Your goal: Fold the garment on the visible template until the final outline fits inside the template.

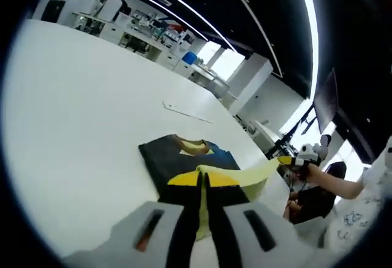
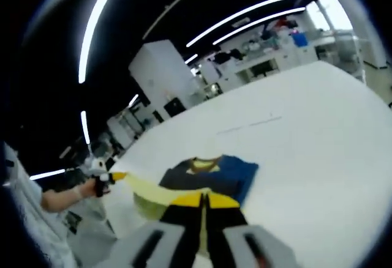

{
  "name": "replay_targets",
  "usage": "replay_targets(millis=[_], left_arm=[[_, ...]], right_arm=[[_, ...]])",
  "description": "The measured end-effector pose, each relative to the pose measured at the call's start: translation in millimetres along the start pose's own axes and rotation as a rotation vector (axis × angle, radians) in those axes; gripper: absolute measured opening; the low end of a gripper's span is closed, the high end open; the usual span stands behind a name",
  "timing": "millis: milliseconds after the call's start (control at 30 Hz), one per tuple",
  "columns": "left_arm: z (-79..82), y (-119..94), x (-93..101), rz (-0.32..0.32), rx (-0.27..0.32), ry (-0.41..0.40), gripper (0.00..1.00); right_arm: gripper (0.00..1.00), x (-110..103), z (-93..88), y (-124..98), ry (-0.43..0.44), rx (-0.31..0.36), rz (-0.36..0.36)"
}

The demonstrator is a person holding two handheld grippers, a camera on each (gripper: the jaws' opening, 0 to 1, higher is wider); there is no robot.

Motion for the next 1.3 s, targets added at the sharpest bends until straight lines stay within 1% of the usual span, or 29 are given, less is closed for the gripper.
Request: replay_targets(millis=[133,167,200,233,367,467,567,633,733,767,833,867,900,1000,1067,1133,1200,1267,1300], left_arm=[[9.7,16.0,-8.7,0.020,-0.005,0.019,0.00],[14.1,20.7,-14.3,0.028,-0.005,0.025,0.00],[16.0,23.2,-16.9,0.031,-0.005,0.024,0.00],[19.2,26.3,-21.6,0.036,-0.003,0.024,0.00],[25.5,40.8,-35.3,0.067,-0.012,0.029,0.00],[28.5,50.0,-42.7,0.088,-0.015,0.021,0.00],[32.1,59.0,-54.2,0.114,-0.022,0.018,0.00],[32.4,66.0,-58.9,0.127,-0.025,0.007,0.00],[26.4,75.5,-64.7,0.150,-0.047,0.021,0.00],[21.3,79.0,-67.8,0.160,-0.061,0.015,0.00],[13.5,83.0,-74.7,0.180,-0.085,0.014,0.00],[10.7,84.1,-76.7,0.186,-0.094,0.014,0.00],[7.7,84.7,-82.6,0.196,-0.104,0.014,0.00],[1.4,86.0,-89.0,0.207,-0.128,0.011,0.00],[-1.4,85.1,-87.0,0.216,-0.139,0.016,0.00],[-7.2,85.3,-80.8,0.207,-0.143,0.000,0.00],[-9.3,85.5,-84.1,0.209,-0.148,-0.013,0.00],[-12.2,85.8,-82.0,0.207,-0.153,-0.013,0.00],[-15.7,85.5,-77.8,0.208,-0.155,-0.013,0.00]], right_arm=[[0.00,11.5,18.0,19.1,-0.028,0.002,-0.011],[0.00,13.6,21.2,22.8,-0.028,0.004,-0.012],[0.00,18.6,28.4,31.6,-0.033,0.008,-0.018],[0.00,19.5,29.4,33.3,-0.036,0.008,-0.020],[0.00,28.1,38.1,52.1,-0.049,0.003,-0.033],[0.00,39.6,42.8,63.6,-0.054,-0.003,-0.044],[0.00,53.4,45.6,75.1,-0.034,-0.002,-0.058],[0.00,59.6,43.3,80.6,-0.032,-0.012,-0.068],[0.00,69.8,34.3,87.9,-0.032,-0.043,-0.086],[0.00,73.7,29.2,90.2,-0.037,-0.059,-0.097],[0.00,74.5,22.0,90.6,-0.044,-0.078,-0.102],[0.00,78.2,18.8,92.5,-0.043,-0.086,-0.105],[0.00,79.5,16.3,93.5,-0.043,-0.092,-0.106],[0.00,79.1,5.5,94.7,-0.036,-0.112,-0.111],[0.00,82.5,-1.6,96.1,-0.026,-0.126,-0.116],[0.00,83.8,-7.1,96.9,-0.030,-0.146,-0.119],[0.00,82.7,-11.2,98.0,-0.032,-0.160,-0.123],[0.00,86.1,-14.1,98.8,-0.034,-0.170,-0.128],[0.00,88.2,-14.8,99.4,-0.029,-0.174,-0.131]])
Point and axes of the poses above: the point that each gripper's makers call its tool centre point, and the gripper's own axes: y roughly forward along the fingers, x roughly to its right, z roughly out of its top, the point moved 1 cm from there along -y, roughly backward along the fingers, and after that the axes turned 2 degrees about -x, right-handed, at the moved point
